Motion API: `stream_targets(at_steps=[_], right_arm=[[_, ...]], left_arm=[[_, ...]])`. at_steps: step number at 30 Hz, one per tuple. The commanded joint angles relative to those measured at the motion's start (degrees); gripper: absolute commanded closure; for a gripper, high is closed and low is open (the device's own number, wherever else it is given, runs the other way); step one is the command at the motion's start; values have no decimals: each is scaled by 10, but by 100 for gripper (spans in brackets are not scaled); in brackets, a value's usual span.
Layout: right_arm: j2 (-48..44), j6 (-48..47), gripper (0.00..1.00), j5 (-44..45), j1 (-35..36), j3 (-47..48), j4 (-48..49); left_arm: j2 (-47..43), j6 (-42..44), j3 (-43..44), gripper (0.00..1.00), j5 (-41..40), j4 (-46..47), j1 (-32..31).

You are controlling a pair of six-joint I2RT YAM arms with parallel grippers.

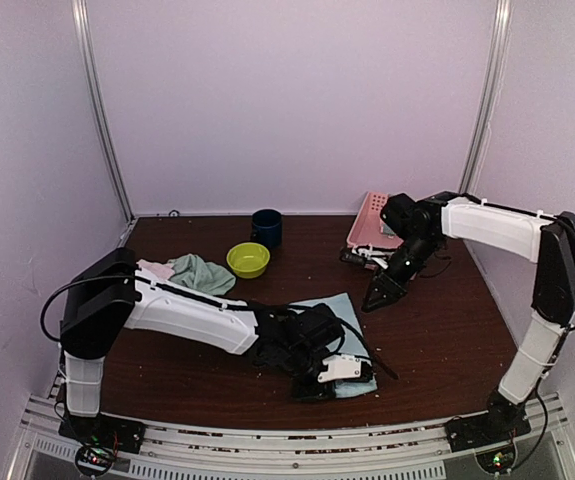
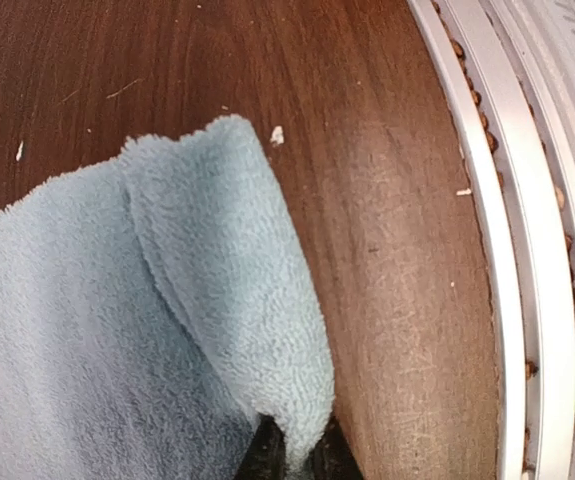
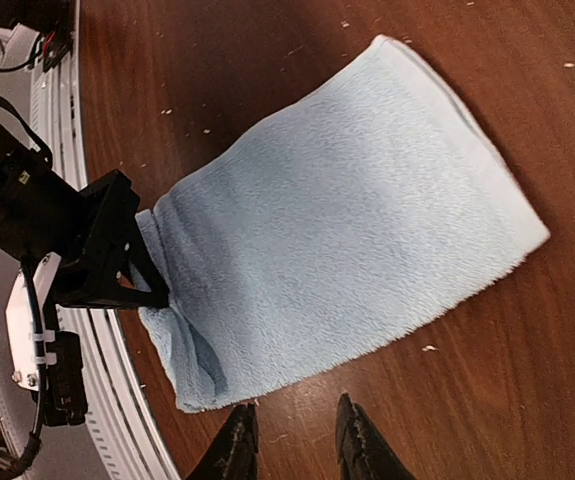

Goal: Roll the towels
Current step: Roll the towel at the center of the board.

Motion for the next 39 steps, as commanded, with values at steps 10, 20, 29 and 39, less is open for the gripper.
stream_targets(at_steps=[10,20,29,39], right_arm=[[-224,111,68,-42,-82,6,125],[-323,-59,66,-32,-1,-95,30],[-308,-74,71,110,197,-187,50],[-218,10,60,270,298,-329,330]], left_arm=[[73,-107,27,93,276,-37,93],[125,-196,32,93,487,19,151],[162,-300,42,94,537,70,162],[177,-332,31,96,527,89,166]])
